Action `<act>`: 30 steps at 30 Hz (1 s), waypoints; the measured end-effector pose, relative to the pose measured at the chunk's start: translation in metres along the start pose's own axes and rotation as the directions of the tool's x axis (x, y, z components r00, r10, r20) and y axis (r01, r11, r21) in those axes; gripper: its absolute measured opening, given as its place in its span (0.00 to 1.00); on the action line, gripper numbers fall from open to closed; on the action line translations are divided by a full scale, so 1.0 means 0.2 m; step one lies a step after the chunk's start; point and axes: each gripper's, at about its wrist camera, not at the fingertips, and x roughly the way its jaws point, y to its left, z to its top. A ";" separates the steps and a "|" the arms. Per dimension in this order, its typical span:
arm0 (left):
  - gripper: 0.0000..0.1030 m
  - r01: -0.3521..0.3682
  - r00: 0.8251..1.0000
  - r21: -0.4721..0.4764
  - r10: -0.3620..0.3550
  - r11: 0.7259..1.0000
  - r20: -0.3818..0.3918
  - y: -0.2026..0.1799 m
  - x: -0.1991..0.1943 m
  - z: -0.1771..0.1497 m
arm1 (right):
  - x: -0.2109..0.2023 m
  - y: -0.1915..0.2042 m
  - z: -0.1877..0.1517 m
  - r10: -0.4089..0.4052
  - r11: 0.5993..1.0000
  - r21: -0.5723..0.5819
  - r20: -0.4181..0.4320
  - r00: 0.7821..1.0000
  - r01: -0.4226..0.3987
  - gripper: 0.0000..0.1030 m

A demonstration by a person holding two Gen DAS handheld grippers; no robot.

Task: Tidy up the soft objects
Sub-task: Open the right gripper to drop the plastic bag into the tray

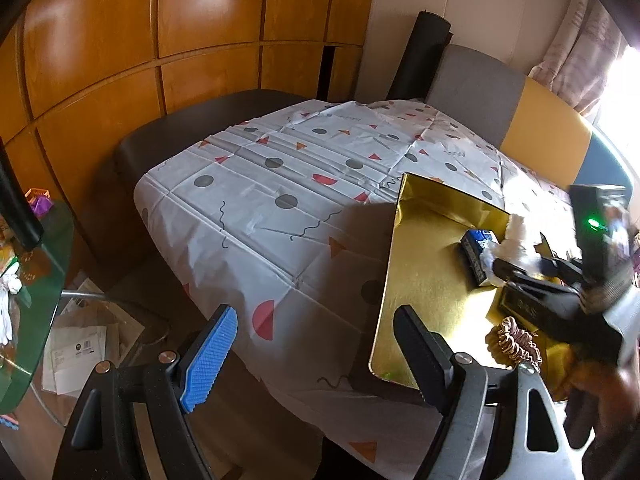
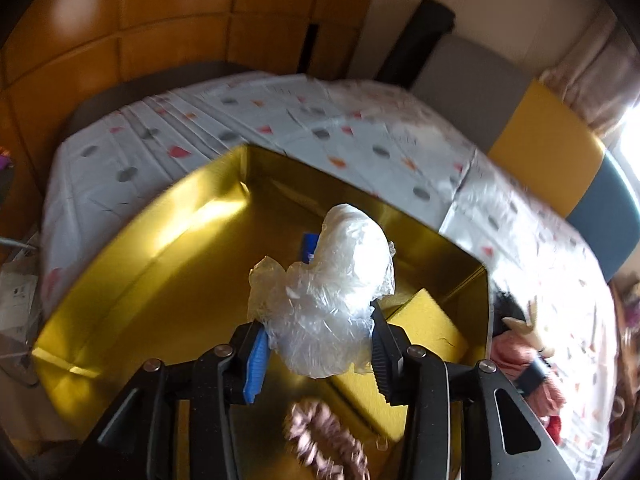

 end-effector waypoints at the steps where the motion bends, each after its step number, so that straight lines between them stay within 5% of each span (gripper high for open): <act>1: 0.79 -0.003 1.000 0.000 0.003 1.000 -0.001 0.00 0.00 0.00 | 0.04 -0.01 0.01 0.007 1.000 0.012 -0.011 1.000 -0.006 0.47; 3: 0.79 -0.004 1.000 -0.001 0.004 1.000 -0.004 0.01 0.00 -0.01 | 0.08 -0.03 0.02 0.006 1.000 0.023 -0.020 1.000 -0.005 0.56; 5: 0.79 -0.003 1.000 -0.002 0.003 1.000 -0.004 0.01 0.00 -0.01 | 0.08 -0.05 0.03 0.000 1.000 0.017 -0.017 1.000 0.000 0.80; 6: 0.79 -0.003 1.000 -0.001 0.003 1.000 -0.003 0.01 0.00 -0.01 | 0.07 -0.04 0.03 -0.005 1.000 0.011 -0.005 1.000 0.005 0.82; 19: 0.79 0.028 0.999 0.056 -0.030 0.998 0.031 -0.12 -0.08 -0.02 | -0.61 -0.07 -0.06 -0.064 0.997 0.055 0.254 0.965 0.051 0.87; 30: 0.80 0.054 0.998 0.139 -0.059 0.989 0.037 -0.31 -0.14 -0.04 | -0.83 -0.22 -0.19 -0.113 0.988 0.138 0.300 0.947 0.075 0.88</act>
